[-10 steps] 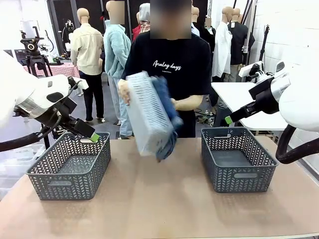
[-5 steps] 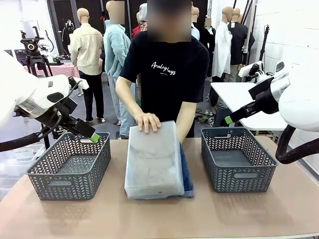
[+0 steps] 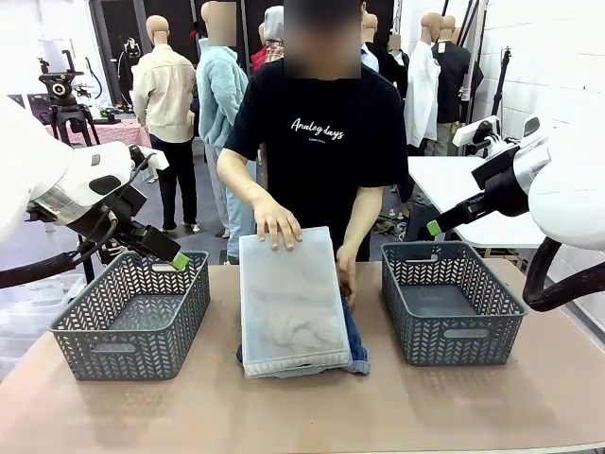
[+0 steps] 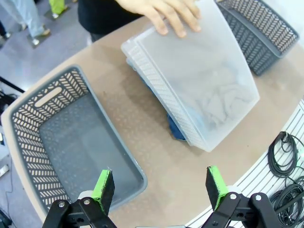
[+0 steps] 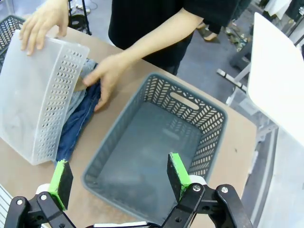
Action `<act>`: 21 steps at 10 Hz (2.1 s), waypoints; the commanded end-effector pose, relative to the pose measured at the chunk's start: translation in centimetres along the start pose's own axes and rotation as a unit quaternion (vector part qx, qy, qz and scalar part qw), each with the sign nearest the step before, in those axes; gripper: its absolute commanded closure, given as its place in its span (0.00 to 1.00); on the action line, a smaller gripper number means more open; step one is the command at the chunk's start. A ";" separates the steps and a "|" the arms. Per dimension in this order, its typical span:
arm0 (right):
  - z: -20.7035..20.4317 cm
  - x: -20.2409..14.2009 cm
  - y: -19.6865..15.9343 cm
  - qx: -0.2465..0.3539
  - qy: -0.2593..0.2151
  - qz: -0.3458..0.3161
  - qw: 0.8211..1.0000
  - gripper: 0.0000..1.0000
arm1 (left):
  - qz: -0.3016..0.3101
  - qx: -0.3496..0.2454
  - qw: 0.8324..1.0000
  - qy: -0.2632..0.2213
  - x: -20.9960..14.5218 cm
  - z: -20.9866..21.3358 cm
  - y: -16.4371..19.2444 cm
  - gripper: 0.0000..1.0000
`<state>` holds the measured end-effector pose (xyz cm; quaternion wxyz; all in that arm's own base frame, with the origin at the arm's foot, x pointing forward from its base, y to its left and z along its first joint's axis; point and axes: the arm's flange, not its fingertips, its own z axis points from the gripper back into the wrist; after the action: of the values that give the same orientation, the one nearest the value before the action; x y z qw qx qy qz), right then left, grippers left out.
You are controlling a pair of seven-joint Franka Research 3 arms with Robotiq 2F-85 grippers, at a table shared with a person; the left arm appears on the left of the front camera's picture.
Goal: Sort the tops and bottoms.
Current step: Lift clothes from the center of the table with your left hand.
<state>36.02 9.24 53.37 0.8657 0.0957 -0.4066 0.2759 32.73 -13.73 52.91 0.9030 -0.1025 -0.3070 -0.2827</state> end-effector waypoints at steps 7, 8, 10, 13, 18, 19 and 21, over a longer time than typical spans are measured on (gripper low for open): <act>-0.1 -0.1 -0.1 0.004 0.000 0.003 1.000 0.00 | 0.002 -0.003 1.000 -0.002 0.0 0.2 0.2 0.00; -0.1 -0.1 -0.1 0.004 0.000 0.003 1.000 0.00 | 0.002 -0.003 1.000 -0.002 0.0 0.2 0.2 0.00; -0.1 -0.1 -0.1 0.004 0.000 0.003 1.000 0.00 | 0.002 -0.003 1.000 -0.002 0.0 0.2 0.2 0.00; -0.1 -0.1 -0.1 0.004 0.000 0.003 1.000 0.00 | 0.002 -0.003 1.000 -0.002 0.0 0.2 0.2 0.00; -0.1 -0.1 -0.1 0.004 0.000 0.003 1.000 0.00 | 0.002 -0.003 1.000 -0.002 0.0 0.2 0.2 0.00; -0.1 -0.1 -0.1 0.004 0.000 0.003 1.000 0.00 | 0.002 -0.003 1.000 -0.002 0.0 0.2 0.2 0.00; -0.1 -0.1 -0.1 0.004 0.000 0.003 1.000 0.00 | 0.002 -0.003 1.000 -0.002 0.0 0.2 0.2 0.00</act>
<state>36.02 9.25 53.38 0.8656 0.0956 -0.4066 0.2760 32.73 -13.73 52.92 0.9030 -0.1025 -0.3070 -0.2827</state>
